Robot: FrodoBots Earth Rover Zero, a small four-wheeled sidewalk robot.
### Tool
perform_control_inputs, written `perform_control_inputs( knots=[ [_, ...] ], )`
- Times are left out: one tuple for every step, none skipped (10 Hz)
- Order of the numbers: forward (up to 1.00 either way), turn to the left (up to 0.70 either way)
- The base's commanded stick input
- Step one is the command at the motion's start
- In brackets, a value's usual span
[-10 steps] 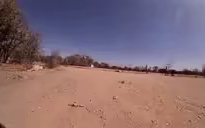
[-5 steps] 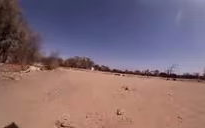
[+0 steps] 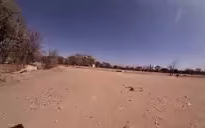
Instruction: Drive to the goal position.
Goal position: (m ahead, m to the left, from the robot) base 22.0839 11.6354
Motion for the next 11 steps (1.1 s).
perform_control_inputs(
  knots=[
    [1.0,0.27],
    [1.0,0.26],
    [1.0,0.21],
    [1.0,0.16],
    [1.0,0.12],
    [1.0,0.07],
    [1.0,0.02],
    [1.0,0.0],
    [1.0,0.0],
    [1.0,0.0],
    [1.0,0.0]
  ],
)
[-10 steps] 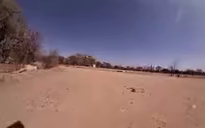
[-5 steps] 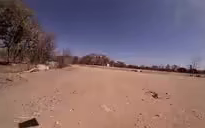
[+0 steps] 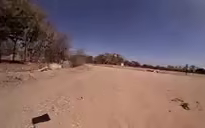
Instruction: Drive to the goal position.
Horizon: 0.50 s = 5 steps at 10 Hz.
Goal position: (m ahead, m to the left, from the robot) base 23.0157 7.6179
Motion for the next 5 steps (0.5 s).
perform_control_inputs(
  knots=[
    [1.0,0.0],
    [1.0,0.0],
    [1.0,-0.05],
    [1.0,-0.17],
    [1.0,-0.27]
  ],
)
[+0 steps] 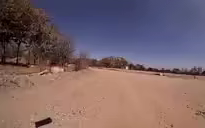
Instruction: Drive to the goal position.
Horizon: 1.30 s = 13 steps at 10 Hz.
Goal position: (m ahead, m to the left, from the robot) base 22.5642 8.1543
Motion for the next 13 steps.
perform_control_inputs(
  knots=[
    [1.0,-0.27],
    [1.0,-0.27],
    [1.0,-0.27],
    [1.0,-0.27],
    [1.0,-0.27],
    [1.0,-0.27],
    [1.0,-0.27],
    [1.0,-0.27],
    [1.0,-0.27],
    [1.0,0.0],
    [1.0,0.0],
    [1.0,0.0],
    [1.0,0.0]
  ],
)
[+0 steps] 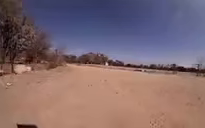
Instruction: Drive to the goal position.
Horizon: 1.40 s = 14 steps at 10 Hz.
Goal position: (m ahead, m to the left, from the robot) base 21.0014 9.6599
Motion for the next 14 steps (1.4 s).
perform_control_inputs(
  knots=[
    [1.0,0.0],
    [1.0,0.0],
    [1.0,0.0],
    [1.0,0.0],
    [1.0,0.0],
    [1.0,0.0],
    [1.0,0.0],
    [1.0,0.0],
    [1.0,0.0],
    [1.0,0.0],
    [1.0,0.0],
    [1.0,0.0],
    [1.0,0.0],
    [1.0,0.0]
  ],
)
